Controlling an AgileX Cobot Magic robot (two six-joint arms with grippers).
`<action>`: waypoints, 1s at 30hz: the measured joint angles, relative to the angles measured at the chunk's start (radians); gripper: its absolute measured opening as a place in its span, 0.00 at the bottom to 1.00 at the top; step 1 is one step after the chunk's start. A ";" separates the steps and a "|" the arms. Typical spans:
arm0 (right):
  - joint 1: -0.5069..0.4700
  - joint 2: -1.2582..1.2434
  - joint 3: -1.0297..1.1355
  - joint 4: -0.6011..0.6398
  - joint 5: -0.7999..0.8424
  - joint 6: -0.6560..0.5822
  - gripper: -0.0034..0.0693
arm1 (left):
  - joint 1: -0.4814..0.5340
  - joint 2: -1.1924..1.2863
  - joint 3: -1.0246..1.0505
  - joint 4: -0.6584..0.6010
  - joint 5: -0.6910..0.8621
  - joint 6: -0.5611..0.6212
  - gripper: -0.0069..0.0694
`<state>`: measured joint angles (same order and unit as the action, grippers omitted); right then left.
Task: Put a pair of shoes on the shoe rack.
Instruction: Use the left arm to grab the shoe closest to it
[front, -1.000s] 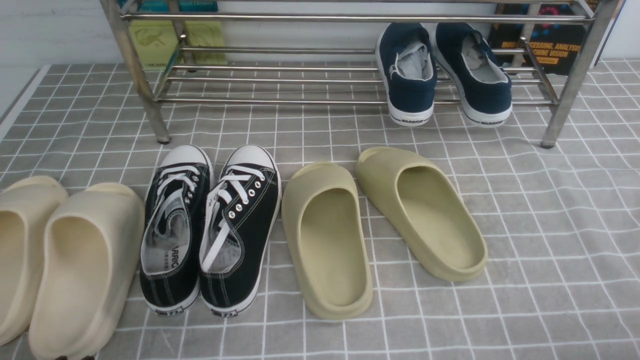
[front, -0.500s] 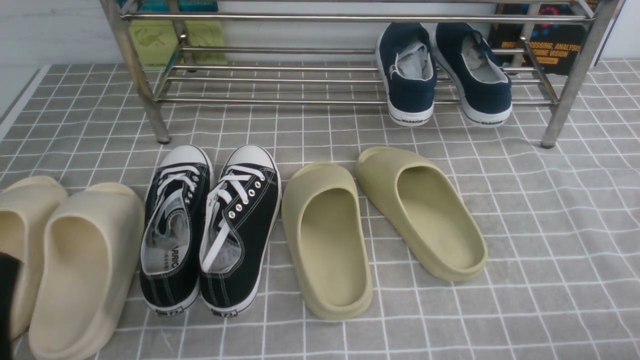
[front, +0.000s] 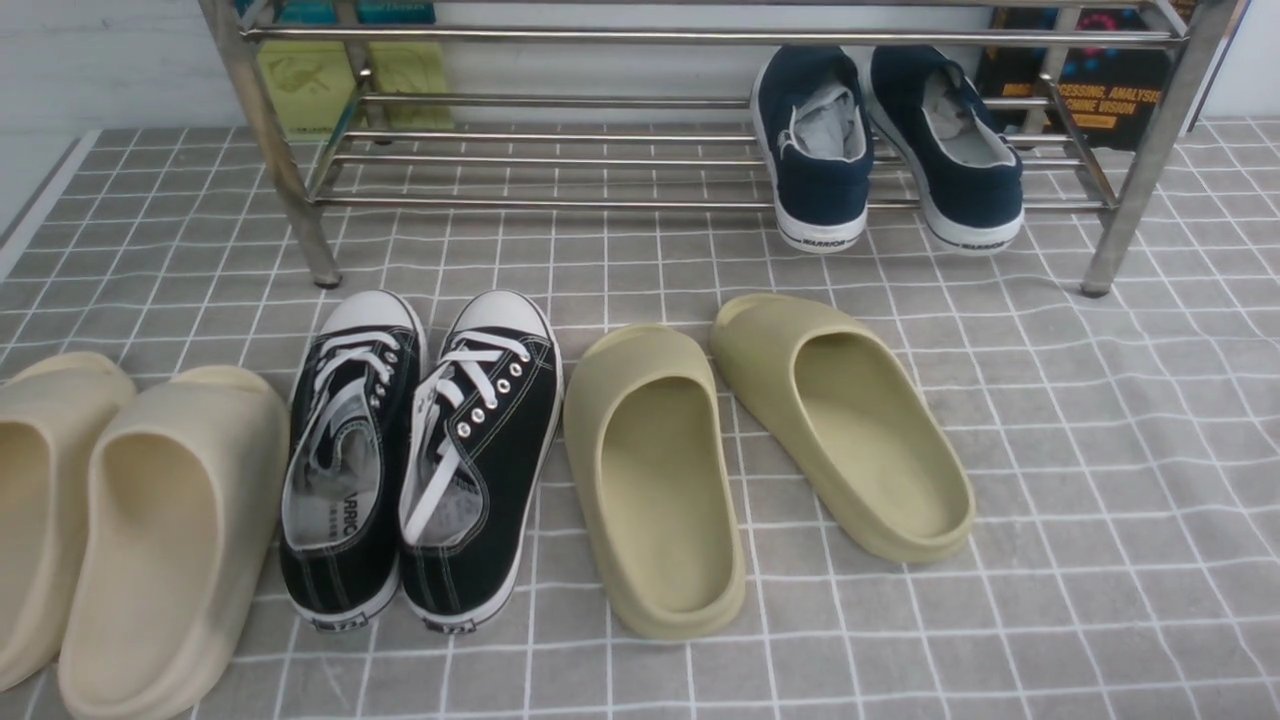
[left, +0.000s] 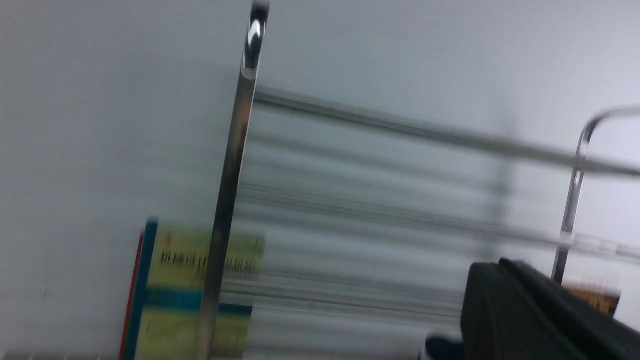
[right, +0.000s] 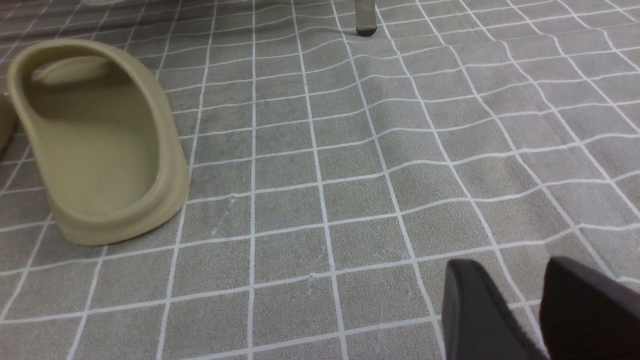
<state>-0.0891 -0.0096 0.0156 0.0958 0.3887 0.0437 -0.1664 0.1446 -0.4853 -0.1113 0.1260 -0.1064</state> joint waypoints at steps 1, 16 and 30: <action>0.000 0.000 0.000 0.000 0.000 0.000 0.38 | 0.000 0.057 -0.034 0.000 0.069 0.007 0.07; 0.000 0.000 0.000 0.000 0.000 -0.001 0.38 | 0.000 0.918 -0.255 0.018 0.355 0.001 0.21; 0.000 0.000 0.000 0.000 0.000 -0.001 0.38 | 0.000 1.389 -0.403 0.344 0.396 -0.432 0.48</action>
<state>-0.0891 -0.0096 0.0156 0.0958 0.3887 0.0428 -0.1664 1.5334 -0.8883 0.2331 0.5220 -0.5386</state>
